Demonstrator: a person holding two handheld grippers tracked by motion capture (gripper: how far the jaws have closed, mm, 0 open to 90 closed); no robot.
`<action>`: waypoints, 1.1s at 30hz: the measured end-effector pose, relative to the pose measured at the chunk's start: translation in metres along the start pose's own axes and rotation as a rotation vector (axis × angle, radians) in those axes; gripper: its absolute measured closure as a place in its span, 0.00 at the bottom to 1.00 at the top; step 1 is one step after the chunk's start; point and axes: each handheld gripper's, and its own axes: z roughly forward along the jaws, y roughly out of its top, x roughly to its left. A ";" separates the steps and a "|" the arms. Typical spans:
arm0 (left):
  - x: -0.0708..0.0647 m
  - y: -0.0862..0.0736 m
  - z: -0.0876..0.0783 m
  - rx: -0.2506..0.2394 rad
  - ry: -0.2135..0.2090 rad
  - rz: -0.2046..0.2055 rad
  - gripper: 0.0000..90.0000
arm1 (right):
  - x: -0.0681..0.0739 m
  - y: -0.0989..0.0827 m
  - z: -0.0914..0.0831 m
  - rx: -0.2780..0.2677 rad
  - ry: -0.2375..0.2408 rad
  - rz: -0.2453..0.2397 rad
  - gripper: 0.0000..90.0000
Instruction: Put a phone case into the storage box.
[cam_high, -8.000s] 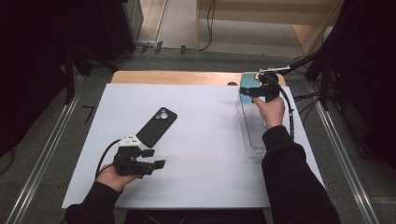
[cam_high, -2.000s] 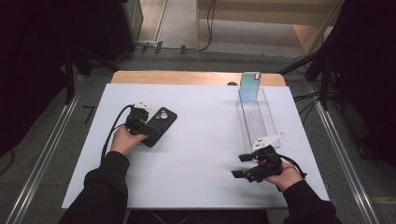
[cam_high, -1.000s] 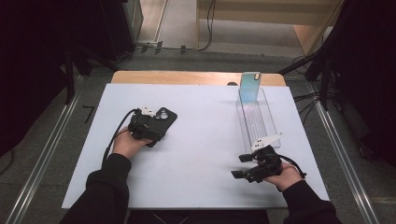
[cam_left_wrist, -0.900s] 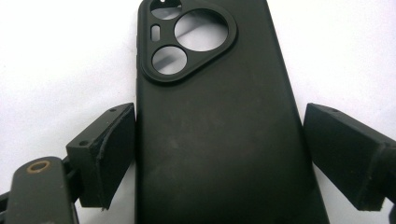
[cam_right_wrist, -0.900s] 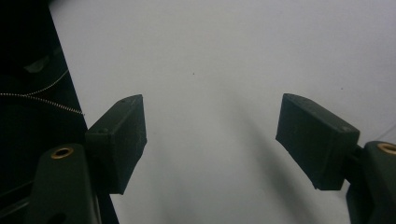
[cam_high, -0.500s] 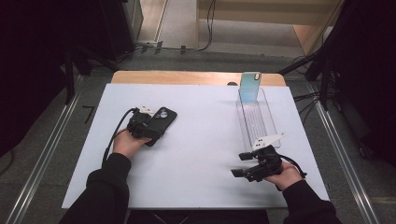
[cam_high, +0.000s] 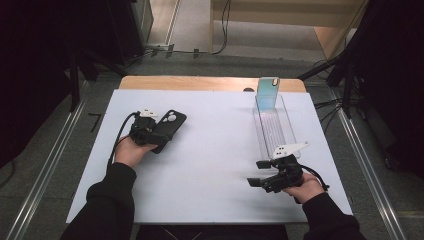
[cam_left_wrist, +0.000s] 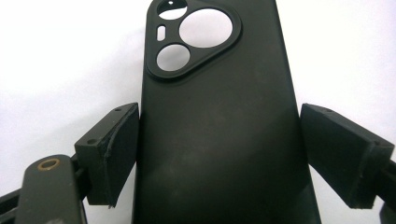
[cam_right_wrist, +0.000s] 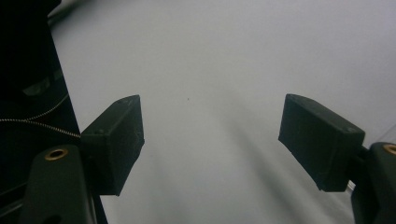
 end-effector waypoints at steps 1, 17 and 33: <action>-0.001 0.001 -0.002 -0.008 -0.005 -0.003 0.17 | 0.000 0.001 -0.001 -0.005 0.002 -0.002 0.23; -0.037 0.014 -0.027 -0.054 -0.086 0.021 0.17 | -0.002 0.005 -0.009 -0.039 -0.003 0.030 0.24; -0.087 0.006 -0.031 -0.114 -0.153 0.034 0.17 | 0.005 0.014 -0.011 -0.063 -0.009 0.108 0.23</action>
